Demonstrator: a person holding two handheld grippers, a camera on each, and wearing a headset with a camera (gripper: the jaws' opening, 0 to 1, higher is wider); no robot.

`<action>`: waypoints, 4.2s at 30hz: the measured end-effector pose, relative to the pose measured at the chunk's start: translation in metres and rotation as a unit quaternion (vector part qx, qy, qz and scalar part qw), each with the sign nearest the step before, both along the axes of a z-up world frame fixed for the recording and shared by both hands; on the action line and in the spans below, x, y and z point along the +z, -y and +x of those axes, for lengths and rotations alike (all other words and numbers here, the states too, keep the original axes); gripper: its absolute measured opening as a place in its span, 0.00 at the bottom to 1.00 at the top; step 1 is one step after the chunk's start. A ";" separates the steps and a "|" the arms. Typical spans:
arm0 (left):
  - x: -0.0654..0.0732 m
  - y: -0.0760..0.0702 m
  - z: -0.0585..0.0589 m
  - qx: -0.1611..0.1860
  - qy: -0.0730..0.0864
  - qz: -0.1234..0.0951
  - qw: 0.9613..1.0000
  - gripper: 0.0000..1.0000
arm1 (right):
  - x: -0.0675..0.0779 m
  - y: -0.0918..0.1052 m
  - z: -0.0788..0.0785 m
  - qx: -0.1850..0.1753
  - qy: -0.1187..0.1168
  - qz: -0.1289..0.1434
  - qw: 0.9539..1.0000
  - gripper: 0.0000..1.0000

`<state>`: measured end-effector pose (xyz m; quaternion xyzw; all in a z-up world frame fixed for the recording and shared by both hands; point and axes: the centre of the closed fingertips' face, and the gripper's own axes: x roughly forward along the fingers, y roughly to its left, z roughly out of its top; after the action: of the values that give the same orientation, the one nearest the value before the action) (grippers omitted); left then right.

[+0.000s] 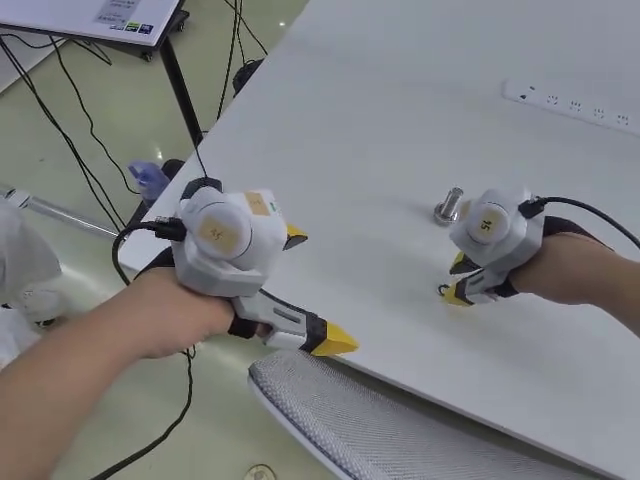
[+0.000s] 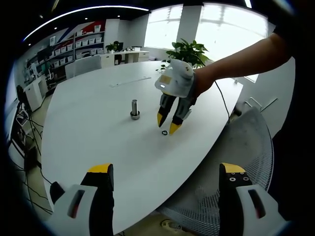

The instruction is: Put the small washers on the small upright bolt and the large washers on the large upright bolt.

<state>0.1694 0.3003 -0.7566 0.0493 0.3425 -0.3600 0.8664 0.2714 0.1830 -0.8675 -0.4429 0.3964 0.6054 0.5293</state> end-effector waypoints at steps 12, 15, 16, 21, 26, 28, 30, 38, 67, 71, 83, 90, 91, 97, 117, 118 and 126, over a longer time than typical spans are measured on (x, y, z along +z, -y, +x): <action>-0.001 -0.004 0.001 0.002 -0.001 0.002 1.000 0.88 | -0.005 0.000 0.004 0.003 0.010 0.005 1.000 0.26; -0.002 -0.004 0.001 0.002 -0.001 0.001 1.000 0.87 | -0.005 0.000 0.004 0.004 0.011 0.004 1.000 0.25; -0.002 -0.003 0.001 0.002 -0.002 0.001 1.000 0.87 | -0.005 0.000 0.004 0.005 0.011 0.004 1.000 0.25; -0.003 -0.003 0.000 0.003 -0.003 0.001 1.000 0.87 | -0.004 0.000 -0.001 0.003 0.013 0.001 1.000 0.21; -0.004 -0.003 -0.001 0.002 -0.003 0.001 1.000 0.86 | -0.003 -0.001 -0.002 0.007 0.020 -0.007 1.000 0.14; -0.004 -0.004 -0.001 0.003 -0.003 0.002 1.000 0.86 | -0.003 -0.001 -0.001 0.003 0.016 -0.010 1.000 0.14; -0.004 -0.004 -0.001 0.003 -0.003 0.002 1.000 0.86 | -0.002 -0.001 -0.001 0.001 0.015 -0.015 1.000 0.14; -0.003 -0.005 -0.003 0.004 -0.002 0.002 1.000 0.84 | -0.004 -0.001 0.001 -0.011 0.017 -0.033 0.999 0.13; 0.003 0.000 0.003 0.005 0.011 0.001 1.000 0.88 | 0.021 0.043 0.014 -0.101 0.002 -0.011 0.995 0.12; 0.003 0.001 0.005 0.007 0.015 -0.001 1.000 0.88 | 0.025 0.058 0.017 -0.114 0.001 -0.012 0.993 0.12; 0.004 0.000 0.006 0.015 0.020 0.001 1.000 0.89 | 0.034 0.105 0.033 -0.162 0.010 -0.014 0.987 0.12; 0.003 0.000 0.010 0.018 0.025 0.001 1.000 0.89 | 0.040 0.121 0.047 -0.183 0.016 -0.010 0.983 0.12; 0.003 0.001 0.011 0.018 0.026 -0.001 1.000 0.89 | 0.041 0.121 0.048 -0.184 0.016 -0.010 0.983 0.12; 0.002 0.002 0.015 0.020 0.028 0.001 0.999 0.89 | 0.050 0.124 0.064 -0.196 0.025 -0.001 0.980 0.12; -0.002 0.003 0.025 0.029 0.033 0.003 0.999 0.88 | 0.067 0.102 0.108 -0.183 0.049 0.011 0.982 0.12; -0.001 0.003 0.026 0.029 0.033 0.003 0.999 0.88 | 0.067 0.101 0.109 -0.183 0.048 0.010 0.982 0.12; -0.002 0.005 0.031 0.025 0.031 0.000 0.999 0.88 | 0.061 0.100 0.113 -0.182 0.044 0.007 0.982 0.12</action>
<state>0.2006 0.2950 -0.7585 0.0525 0.3164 -0.3366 0.8853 0.3845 0.0831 -0.8063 -0.3855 0.4427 0.4817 0.6507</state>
